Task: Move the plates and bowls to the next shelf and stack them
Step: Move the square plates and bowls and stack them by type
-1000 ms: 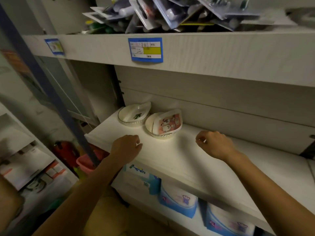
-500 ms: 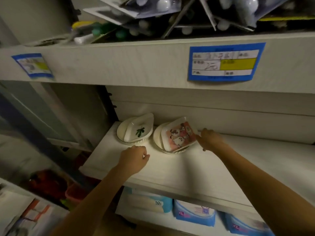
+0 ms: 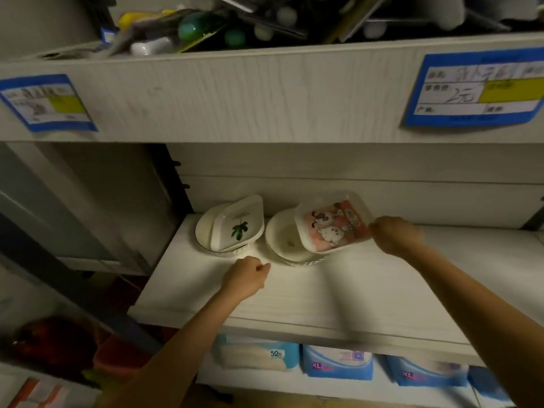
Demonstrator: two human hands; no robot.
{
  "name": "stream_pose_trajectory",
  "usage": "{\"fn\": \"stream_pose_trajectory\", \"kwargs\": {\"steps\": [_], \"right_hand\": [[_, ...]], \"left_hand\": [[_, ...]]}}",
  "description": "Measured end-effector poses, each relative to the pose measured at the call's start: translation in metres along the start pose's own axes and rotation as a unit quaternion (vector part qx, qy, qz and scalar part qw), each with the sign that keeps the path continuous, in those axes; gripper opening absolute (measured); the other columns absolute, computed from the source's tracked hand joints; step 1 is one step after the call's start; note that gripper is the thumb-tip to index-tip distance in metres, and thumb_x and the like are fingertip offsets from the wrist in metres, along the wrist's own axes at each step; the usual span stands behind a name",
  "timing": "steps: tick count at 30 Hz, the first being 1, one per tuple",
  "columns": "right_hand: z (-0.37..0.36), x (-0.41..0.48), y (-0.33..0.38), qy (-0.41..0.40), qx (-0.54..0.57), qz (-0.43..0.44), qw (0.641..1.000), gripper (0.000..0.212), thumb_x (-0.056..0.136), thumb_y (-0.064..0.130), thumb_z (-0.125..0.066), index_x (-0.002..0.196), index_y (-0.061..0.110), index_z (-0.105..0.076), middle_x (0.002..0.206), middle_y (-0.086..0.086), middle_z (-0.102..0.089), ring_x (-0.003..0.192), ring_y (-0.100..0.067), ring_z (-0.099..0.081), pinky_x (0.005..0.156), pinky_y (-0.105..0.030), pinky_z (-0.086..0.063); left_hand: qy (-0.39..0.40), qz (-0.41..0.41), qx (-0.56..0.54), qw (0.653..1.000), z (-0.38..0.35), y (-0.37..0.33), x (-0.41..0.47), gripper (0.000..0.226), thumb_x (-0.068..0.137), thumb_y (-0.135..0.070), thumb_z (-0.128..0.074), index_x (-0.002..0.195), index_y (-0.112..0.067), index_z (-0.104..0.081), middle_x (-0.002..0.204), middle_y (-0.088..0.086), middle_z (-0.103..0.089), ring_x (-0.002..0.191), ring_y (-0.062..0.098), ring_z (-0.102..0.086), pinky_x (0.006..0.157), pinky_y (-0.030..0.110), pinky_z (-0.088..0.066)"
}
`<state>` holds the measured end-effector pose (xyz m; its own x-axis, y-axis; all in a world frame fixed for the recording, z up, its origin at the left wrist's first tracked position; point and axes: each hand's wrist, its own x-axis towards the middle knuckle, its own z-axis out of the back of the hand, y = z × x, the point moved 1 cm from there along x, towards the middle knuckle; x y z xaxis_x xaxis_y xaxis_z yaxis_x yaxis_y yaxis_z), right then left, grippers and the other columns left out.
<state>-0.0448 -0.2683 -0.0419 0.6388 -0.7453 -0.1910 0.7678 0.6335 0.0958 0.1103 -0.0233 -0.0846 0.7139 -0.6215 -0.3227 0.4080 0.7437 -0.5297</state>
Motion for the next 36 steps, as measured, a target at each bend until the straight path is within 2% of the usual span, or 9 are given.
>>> {"fn": "stream_pose_trajectory", "kwargs": {"steps": [2,5,7,11,17,23,26,31,36], "right_hand": [[0.007,-0.017,-0.020,-0.018,0.037,-0.020,0.999,0.036,0.095,0.026,-0.031,0.106,0.009,-0.060,0.109,-0.016,-0.064,0.088,-0.032,-0.057,0.073,-0.033,-0.046],[0.012,-0.040,-0.047,-0.047,0.059,-0.047,0.996,0.037,0.097,0.028,-0.031,0.107,0.008,-0.061,0.110,-0.020,-0.062,0.092,-0.035,-0.057,0.071,-0.032,-0.038],[0.010,-0.052,-0.062,-0.051,0.064,-0.068,0.994,0.036,0.096,0.028,-0.031,0.104,0.010,-0.061,0.109,-0.020,-0.063,0.086,-0.033,-0.054,0.072,-0.033,-0.040],[0.002,-0.070,-0.079,-0.037,0.062,-0.118,0.990,0.035,0.095,0.033,-0.030,0.101,0.017,-0.061,0.104,-0.013,-0.063,0.087,-0.030,-0.059,0.079,-0.041,-0.052],[-0.001,-0.087,-0.087,-0.021,0.068,-0.131,0.989,0.027,0.096,0.031,-0.031,0.090,0.022,-0.055,0.098,-0.009,-0.063,0.085,-0.026,-0.060,0.082,-0.045,-0.054],[-0.001,-0.093,-0.086,-0.016,0.075,-0.132,0.988,0.030,0.097,0.030,-0.029,0.095,0.019,-0.057,0.099,-0.010,-0.062,0.087,-0.027,-0.059,0.081,-0.041,-0.052],[-0.002,-0.095,-0.086,-0.016,0.087,-0.139,0.986,0.034,0.096,0.031,-0.029,0.100,0.017,-0.060,0.099,-0.011,-0.063,0.086,-0.027,-0.059,0.081,-0.041,-0.052],[-0.002,-0.101,-0.086,-0.024,0.102,-0.142,0.984,0.032,0.096,0.029,-0.030,0.096,0.016,-0.059,0.091,-0.009,-0.059,0.084,-0.027,-0.058,0.075,-0.037,-0.050],[-0.002,-0.110,-0.089,-0.035,0.122,-0.153,0.980,0.026,0.097,0.028,-0.032,0.093,0.017,-0.055,0.088,-0.007,-0.058,0.078,-0.024,-0.057,0.067,-0.032,-0.046]], "left_hand": [[0.023,0.032,-0.049,0.998,-0.007,-0.009,0.013,0.041,0.093,-0.040,-0.039,0.087,-0.007,-0.063,0.080,0.006,-0.069,0.071,0.023,-0.060,0.079,0.034,-0.053],[0.042,0.074,-0.090,0.992,-0.019,-0.022,0.028,0.048,0.091,-0.049,-0.037,0.074,-0.011,-0.059,0.069,0.002,-0.065,0.058,0.019,-0.055,0.060,0.026,-0.048],[0.036,0.091,-0.094,0.991,-0.025,-0.027,0.034,0.049,0.090,-0.052,-0.039,0.067,-0.012,-0.056,0.064,0.001,-0.063,0.051,0.016,-0.053,0.052,0.023,-0.044],[0.020,0.096,-0.136,0.986,-0.028,-0.030,0.041,0.036,0.089,-0.035,-0.045,0.066,-0.009,-0.055,0.056,0.003,-0.061,0.044,0.016,-0.048,0.052,0.023,-0.040],[0.025,0.093,-0.105,0.990,-0.019,-0.036,0.039,0.028,0.085,-0.021,-0.045,0.061,-0.008,-0.047,0.048,0.006,-0.055,0.037,0.017,-0.045,0.047,0.020,-0.036],[0.077,0.103,-0.136,0.982,-0.013,-0.047,0.030,0.030,0.089,-0.014,-0.042,0.062,-0.004,-0.048,0.041,0.006,-0.055,0.016,0.008,-0.041,0.027,0.012,-0.026],[0.089,0.111,-0.117,0.983,-0.009,-0.052,0.025,0.029,0.087,-0.015,-0.041,0.060,-0.007,-0.047,0.024,-0.001,-0.049,0.020,0.010,-0.039,0.037,0.016,-0.024],[0.093,0.099,-0.114,0.984,-0.004,-0.057,0.021,0.027,0.086,-0.012,-0.040,0.059,-0.009,-0.042,0.049,0.007,-0.047,0.038,0.016,-0.037,0.042,0.018,-0.024],[0.101,0.095,-0.159,0.978,-0.001,-0.058,0.021,0.034,0.093,-0.019,-0.034,0.063,-0.010,-0.048,0.054,0.004,-0.048,0.040,0.013,-0.034,0.041,0.019,-0.023]]}}
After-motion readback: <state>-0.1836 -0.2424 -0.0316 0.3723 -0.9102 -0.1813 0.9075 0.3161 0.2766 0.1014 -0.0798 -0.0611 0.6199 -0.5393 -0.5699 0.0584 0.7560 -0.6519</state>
